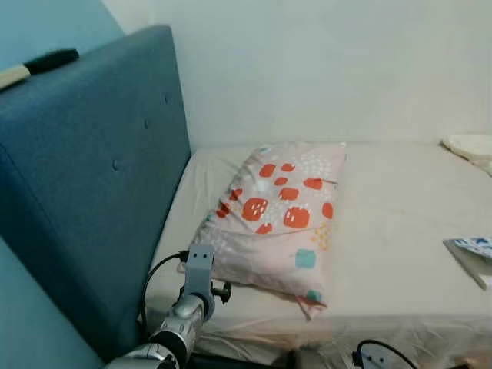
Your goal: Clean up the room
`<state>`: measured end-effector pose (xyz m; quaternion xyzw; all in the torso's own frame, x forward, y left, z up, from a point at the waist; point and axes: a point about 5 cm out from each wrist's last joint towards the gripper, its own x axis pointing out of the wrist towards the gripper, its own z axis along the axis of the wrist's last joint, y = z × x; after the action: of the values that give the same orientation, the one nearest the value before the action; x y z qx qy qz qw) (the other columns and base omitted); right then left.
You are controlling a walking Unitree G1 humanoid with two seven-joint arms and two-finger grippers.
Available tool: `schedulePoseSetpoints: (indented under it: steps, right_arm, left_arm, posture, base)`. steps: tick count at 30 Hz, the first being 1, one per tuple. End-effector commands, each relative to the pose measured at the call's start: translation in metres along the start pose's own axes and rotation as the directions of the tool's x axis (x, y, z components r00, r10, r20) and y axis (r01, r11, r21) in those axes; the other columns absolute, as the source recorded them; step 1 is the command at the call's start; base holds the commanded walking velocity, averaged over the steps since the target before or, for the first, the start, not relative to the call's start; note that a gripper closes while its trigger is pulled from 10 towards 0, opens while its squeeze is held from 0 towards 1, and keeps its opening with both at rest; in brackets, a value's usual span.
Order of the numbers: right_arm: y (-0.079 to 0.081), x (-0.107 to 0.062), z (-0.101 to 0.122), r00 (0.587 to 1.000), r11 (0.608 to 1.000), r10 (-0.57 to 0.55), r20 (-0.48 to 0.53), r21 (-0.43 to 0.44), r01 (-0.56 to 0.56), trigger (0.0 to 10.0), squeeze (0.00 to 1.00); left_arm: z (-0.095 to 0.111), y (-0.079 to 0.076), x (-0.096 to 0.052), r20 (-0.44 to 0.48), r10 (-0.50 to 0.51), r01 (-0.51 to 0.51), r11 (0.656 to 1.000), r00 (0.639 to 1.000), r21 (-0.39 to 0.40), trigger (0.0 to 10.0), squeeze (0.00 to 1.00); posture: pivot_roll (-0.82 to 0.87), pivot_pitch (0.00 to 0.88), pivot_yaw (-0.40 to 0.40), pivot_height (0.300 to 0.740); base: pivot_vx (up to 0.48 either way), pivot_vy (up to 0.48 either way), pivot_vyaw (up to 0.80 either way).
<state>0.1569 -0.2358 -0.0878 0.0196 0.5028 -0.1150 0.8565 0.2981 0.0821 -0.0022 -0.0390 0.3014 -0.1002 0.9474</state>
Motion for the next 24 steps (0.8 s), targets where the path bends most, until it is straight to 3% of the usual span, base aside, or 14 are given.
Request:
schedulePoseSetpoints:
  steps: [1,14,24]
  right_arm:
    - [0.009,0.000,-0.002,1.000,0.999,0.028,0.001,0.021,-0.028,10.0,0.00]
    - [0.020,0.001,0.006,0.998,0.999,0.048,0.032,0.021,-0.049,10.0,0.00]
    - [0.028,0.001,0.018,0.992,0.996,0.086,0.088,0.011,-0.087,10.0,0.00]
  left_arm:
    - [0.008,-0.005,0.002,0.022,-0.027,0.027,1.000,0.999,0.007,10.0,0.00]
    - [0.007,-0.012,0.001,0.022,-0.070,0.070,0.997,0.997,0.021,10.0,0.00]
    - [0.024,-0.018,0.004,0.076,-0.085,0.087,0.996,0.993,-0.018,10.0,0.00]
  posture:
    - [0.01,0.071,0.003,0.598]
    - [0.01,0.075,0.006,0.598]
    - [0.00,0.069,0.007,0.598]
  base:
    - [0.000,0.000,0.00]
    - [0.000,0.000,0.00]
    - [0.000,0.000,0.00]
